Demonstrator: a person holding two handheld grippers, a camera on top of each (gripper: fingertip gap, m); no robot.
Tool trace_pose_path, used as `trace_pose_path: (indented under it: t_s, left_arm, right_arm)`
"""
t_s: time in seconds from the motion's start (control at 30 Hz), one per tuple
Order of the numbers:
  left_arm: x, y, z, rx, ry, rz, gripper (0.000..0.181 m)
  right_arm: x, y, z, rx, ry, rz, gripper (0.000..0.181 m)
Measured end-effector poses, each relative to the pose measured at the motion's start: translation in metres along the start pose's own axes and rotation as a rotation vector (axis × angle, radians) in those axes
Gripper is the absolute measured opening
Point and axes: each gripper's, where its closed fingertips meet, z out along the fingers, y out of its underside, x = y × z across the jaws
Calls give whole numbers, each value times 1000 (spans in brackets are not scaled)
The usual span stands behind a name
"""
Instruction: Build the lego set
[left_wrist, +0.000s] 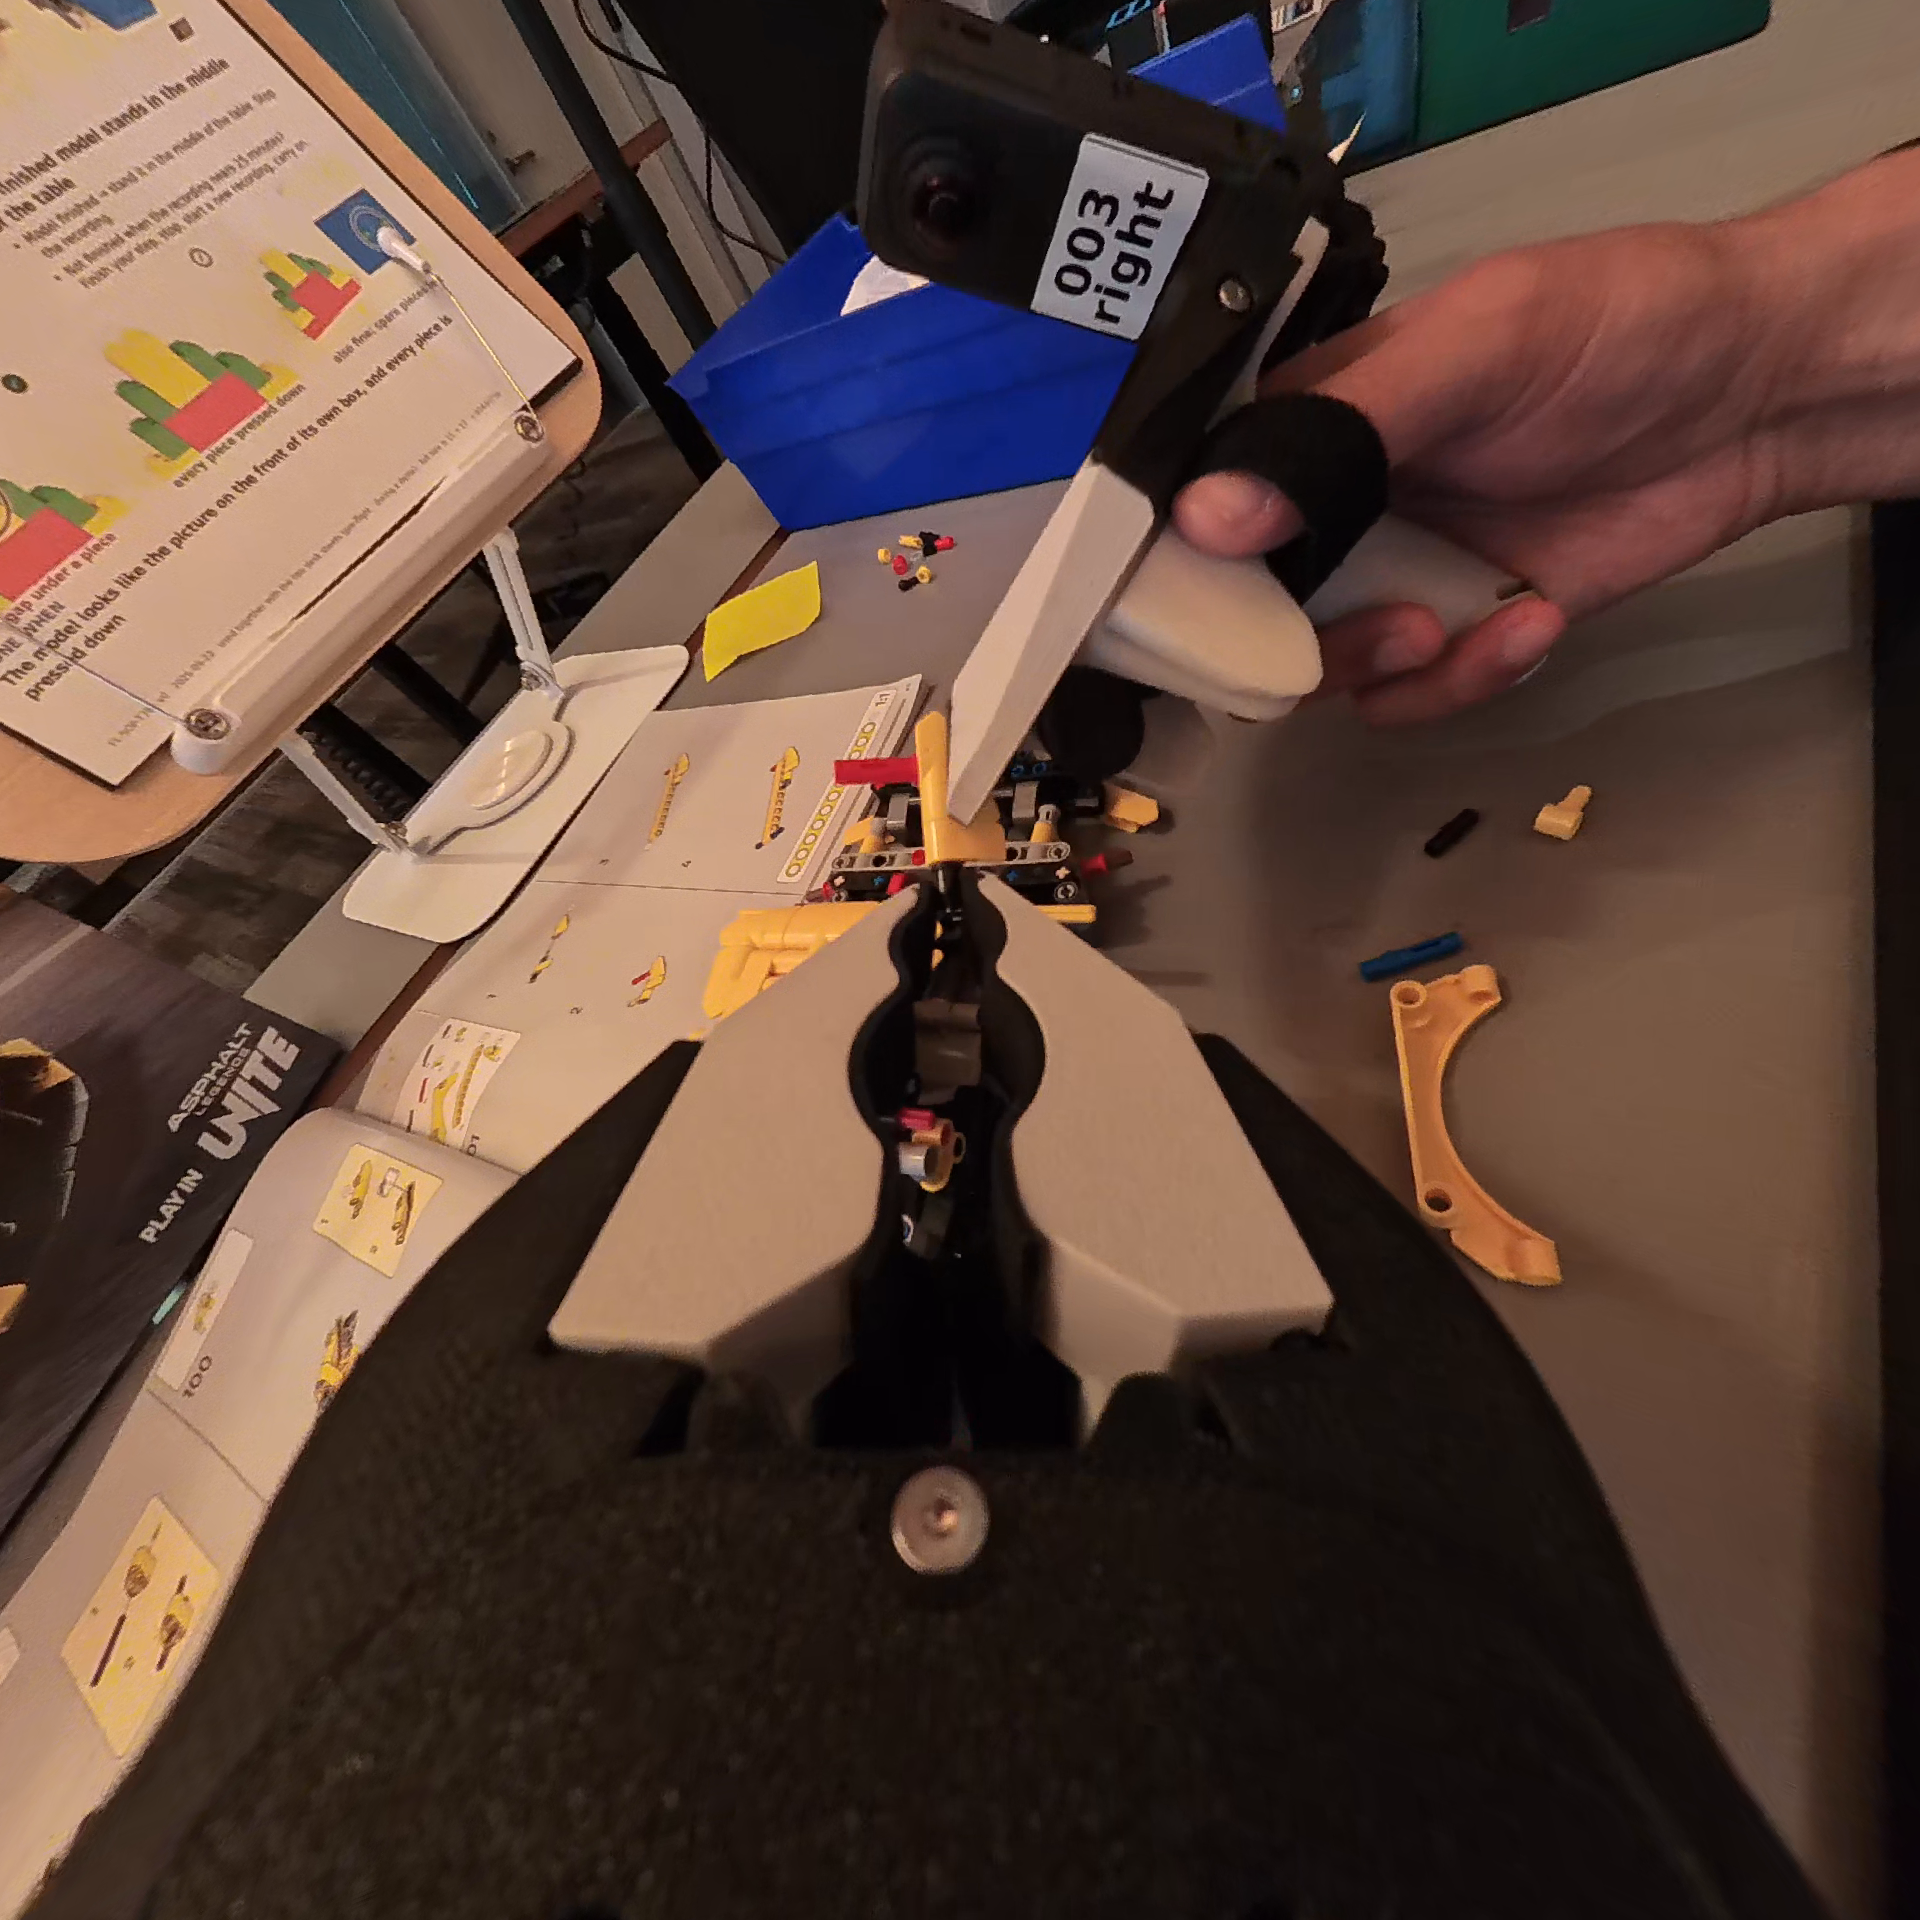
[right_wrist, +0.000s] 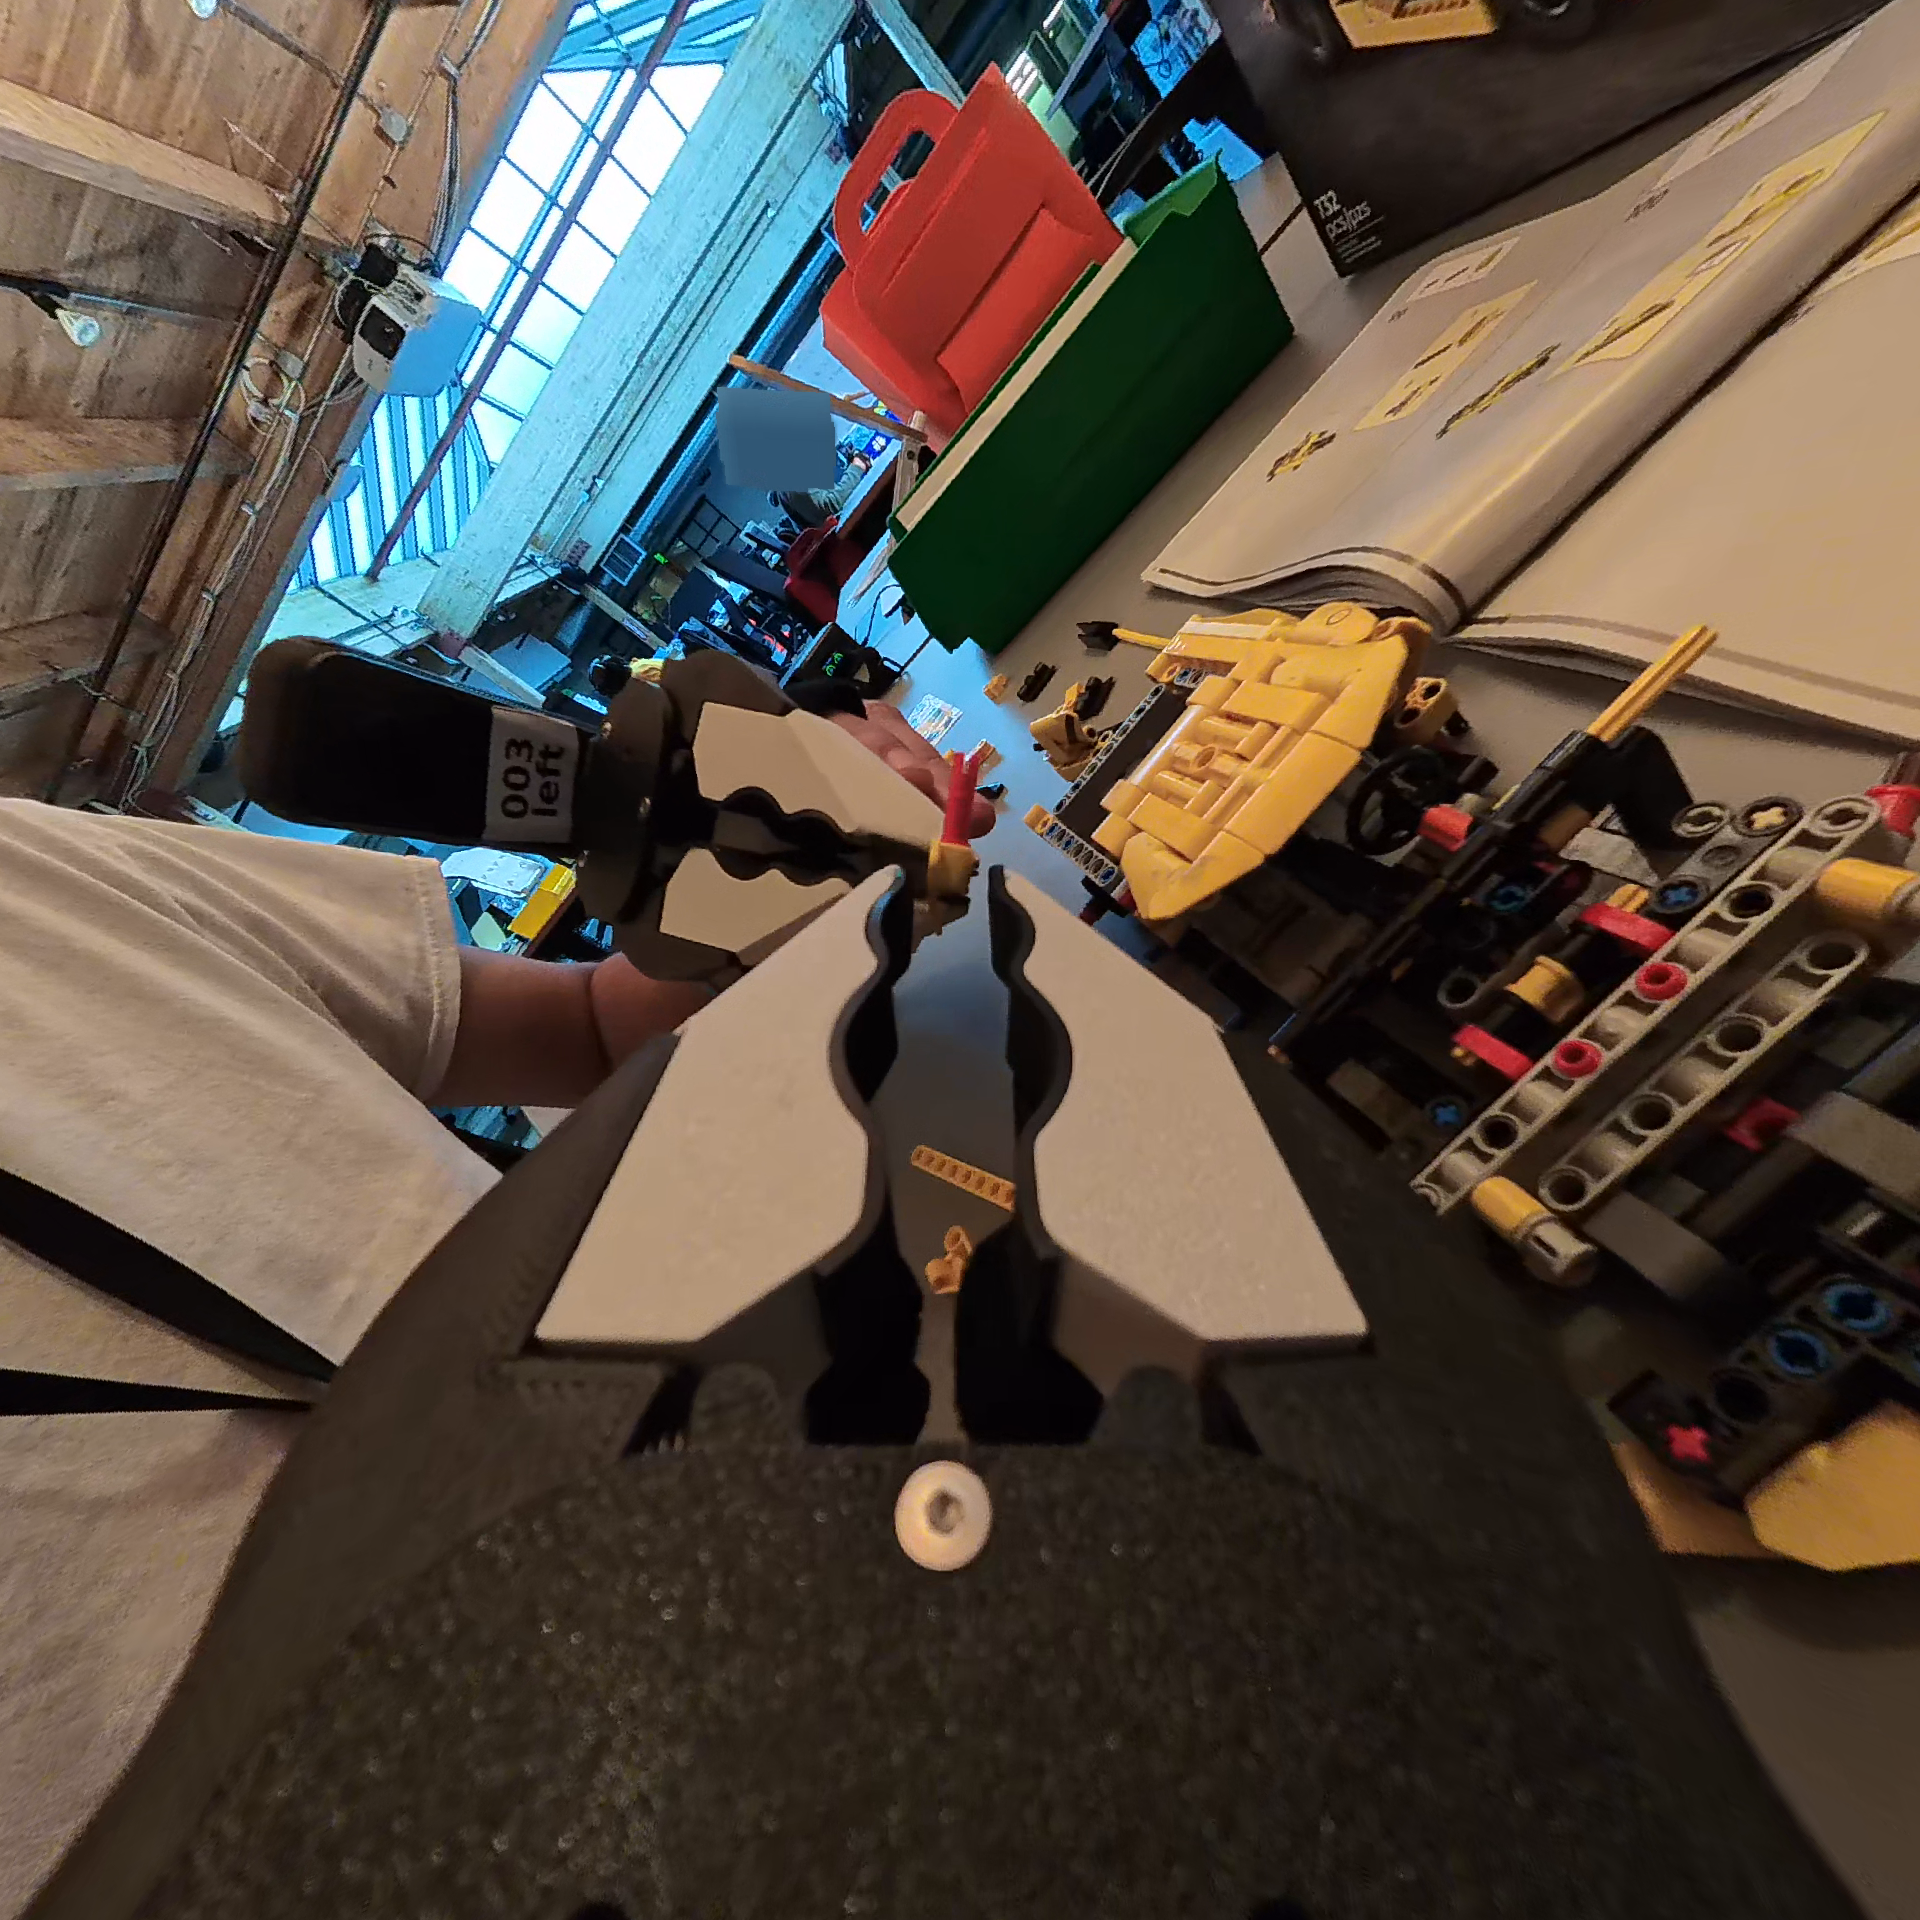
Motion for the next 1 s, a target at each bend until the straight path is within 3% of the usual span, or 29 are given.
trace_pose_path:
  t_s: [1.0]
  left_arm:
    - [4, 0, 0, 2, 9, 21, 4]
  right_arm:
    - [-5, 3, 4, -17, -33, 9, 12]
